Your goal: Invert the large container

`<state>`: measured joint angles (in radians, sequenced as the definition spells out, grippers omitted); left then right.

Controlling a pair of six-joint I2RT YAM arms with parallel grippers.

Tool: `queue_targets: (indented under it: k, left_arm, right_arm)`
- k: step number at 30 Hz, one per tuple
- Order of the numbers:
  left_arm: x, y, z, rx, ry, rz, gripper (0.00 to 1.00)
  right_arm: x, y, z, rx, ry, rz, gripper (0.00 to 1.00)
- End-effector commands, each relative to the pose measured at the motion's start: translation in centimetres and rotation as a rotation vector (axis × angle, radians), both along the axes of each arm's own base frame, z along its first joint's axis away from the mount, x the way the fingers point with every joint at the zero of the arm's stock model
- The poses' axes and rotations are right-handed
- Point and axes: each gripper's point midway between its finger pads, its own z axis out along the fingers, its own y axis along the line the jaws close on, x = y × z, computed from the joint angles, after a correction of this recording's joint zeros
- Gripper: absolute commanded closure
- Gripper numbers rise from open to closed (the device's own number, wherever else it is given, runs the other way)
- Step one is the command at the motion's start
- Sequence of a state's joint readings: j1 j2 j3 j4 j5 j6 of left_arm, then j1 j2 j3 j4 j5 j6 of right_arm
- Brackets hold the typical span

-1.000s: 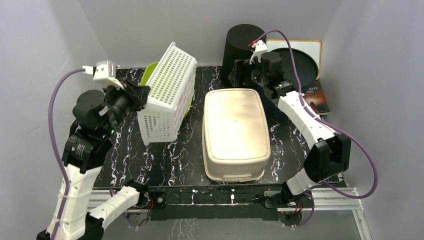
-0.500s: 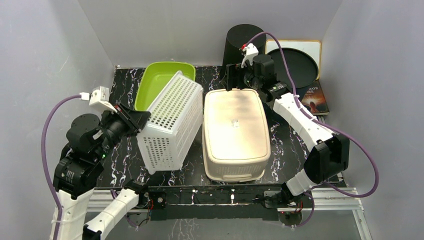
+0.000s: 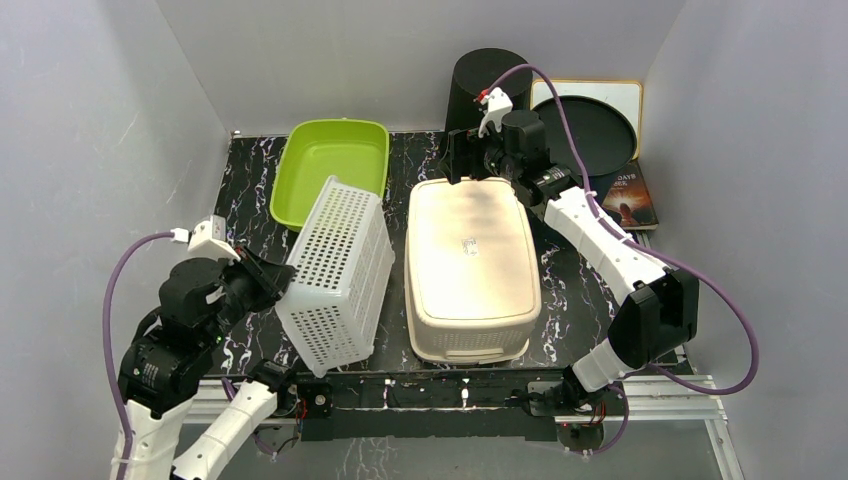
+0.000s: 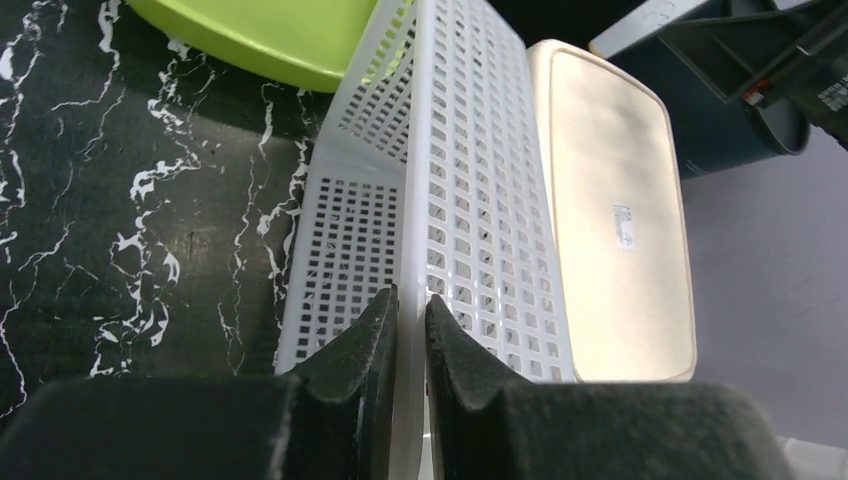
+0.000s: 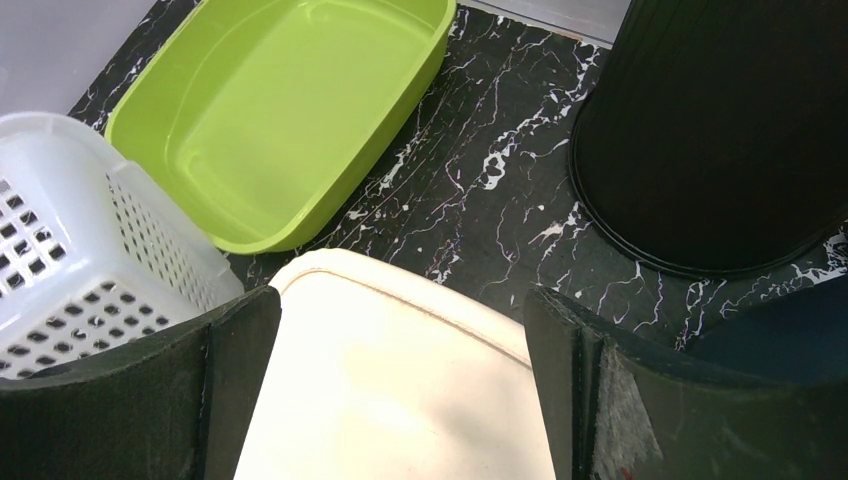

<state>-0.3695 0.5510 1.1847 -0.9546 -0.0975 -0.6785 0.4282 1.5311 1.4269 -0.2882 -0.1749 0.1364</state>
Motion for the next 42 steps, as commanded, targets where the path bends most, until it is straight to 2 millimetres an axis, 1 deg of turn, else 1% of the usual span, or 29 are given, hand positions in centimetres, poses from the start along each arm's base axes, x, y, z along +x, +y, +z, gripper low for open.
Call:
queue_targets:
  k: [1, 3, 4, 5, 6, 8, 9, 10, 11, 15, 18, 20, 22, 26, 29, 31, 32, 33, 34, 36, 38, 40, 42]
  left_arm:
    - [-0.9, 3.0, -5.9, 0.122, 0.198, 0.145, 1.0]
    - [-1.2, 4.1, -7.1, 0.158, 0.245, 0.203, 1.0]
    - [-1.4, 4.5, -7.7, 0.161, 0.263, 0.235, 0.95]
    - [-1.6, 5.0, -8.2, 0.174, 0.274, 0.261, 0.85]
    - [-1.7, 5.4, -8.7, 0.18, 0.288, 0.287, 0.78]
    - [-1.9, 6.0, -9.7, 0.192, 0.312, 0.333, 0.76]
    - [-2.0, 6.3, -10.0, 0.195, 0.322, 0.352, 0.72]
    - [-1.9, 6.4, -10.4, 0.2, 0.329, 0.361, 0.62]
    - [-1.9, 6.5, -10.6, 0.201, 0.335, 0.373, 0.58]
    - [-1.6, 6.6, -11.3, 0.208, 0.352, 0.393, 0.54]
    - [-1.8, 7.0, -11.5, 0.226, 0.362, 0.413, 0.49]
    - [-2.0, 7.3, -11.5, 0.236, 0.369, 0.427, 0.48]
    - [-1.9, 7.3, -11.3, 0.234, 0.359, 0.42, 0.48]
    - [-0.4, 6.6, -9.9, 0.231, 0.315, 0.385, 0.5]
    - [2.1, 5.3, -8.7, 0.239, 0.28, 0.338, 0.5]
    - [4.6, 4.2, -8.0, 0.264, 0.26, 0.292, 0.5]
    - [5.9, 3.7, -7.6, 0.292, 0.248, 0.263, 0.48]
    - [7.4, 3.2, -7.2, 0.318, 0.236, 0.235, 0.46]
    - [8.9, 2.6, -6.4, 0.347, 0.209, 0.203, 0.45]
    - [12.3, 0.8, -4.9, 0.404, 0.139, 0.091, 0.45]
    - [15.6, -0.5, -3.7, 0.474, 0.081, 0.008, 0.46]
    - [19.4, -1.9, -2.9, 0.541, 0.06, -0.051, 0.46]
    - [22.5, -3.4, -3.1, 0.585, 0.043, -0.114, 0.46]
  right_arm:
    - [0.4, 0.5, 3.6, 0.034, -0.098, 0.004, 0.09]
    - [0.5, 0.6, 3.3, 0.032, -0.093, 0.007, 0.09]
    - [0.5, 0.7, 3.1, 0.032, -0.091, 0.011, 0.09]
    - [0.5, 0.7, 3.1, 0.034, -0.09, 0.013, 0.09]
    - [0.5, 0.8, 3.0, 0.035, -0.09, 0.015, 0.09]
    - [0.6, 0.9, 2.8, 0.035, -0.087, 0.019, 0.09]
    - [0.6, 0.9, 2.6, 0.036, -0.084, 0.021, 0.09]
    - [0.6, 1.0, 2.5, 0.037, -0.082, 0.023, 0.09]
    - [0.5, 1.0, 2.5, 0.038, -0.082, 0.025, 0.09]
    - [0.3, 1.2, 2.2, 0.041, -0.079, 0.035, 0.09]
    - [0.3, 1.2, 2.3, 0.042, -0.08, 0.035, 0.09]
    - [0.2, 1.1, 2.3, 0.042, -0.082, 0.035, 0.09]
    - [0.1, 1.3, 2.2, 0.046, -0.081, 0.039, 0.09]
    - [0.0, 1.7, 2.1, 0.046, -0.074, 0.048, 0.09]
    - [-0.1, 2.5, 2.0, 0.022, -0.072, 0.057, 0.09]
    - [-0.2, 3.1, 2.2, 0.012, -0.075, 0.07, 0.09]
    - [-0.2, 3.4, 2.3, 0.009, -0.075, 0.075, 0.09]
    - [-0.2, 3.7, 2.5, 0.008, -0.075, 0.083, 0.09]
    - [-0.3, 4.1, 2.7, 0.006, -0.076, 0.09, 0.09]
    - [-0.3, 4.5, 3.1, -0.003, -0.077, 0.097, 0.08]
    - [-0.4, 4.9, 3.6, 0.0, -0.083, 0.104, 0.08]
    - [-0.6, 4.9, 4.2, 0.009, -0.096, 0.103, 0.08]
    - [-0.7, 4.8, 5.0, 0.017, -0.112, 0.096, 0.08]
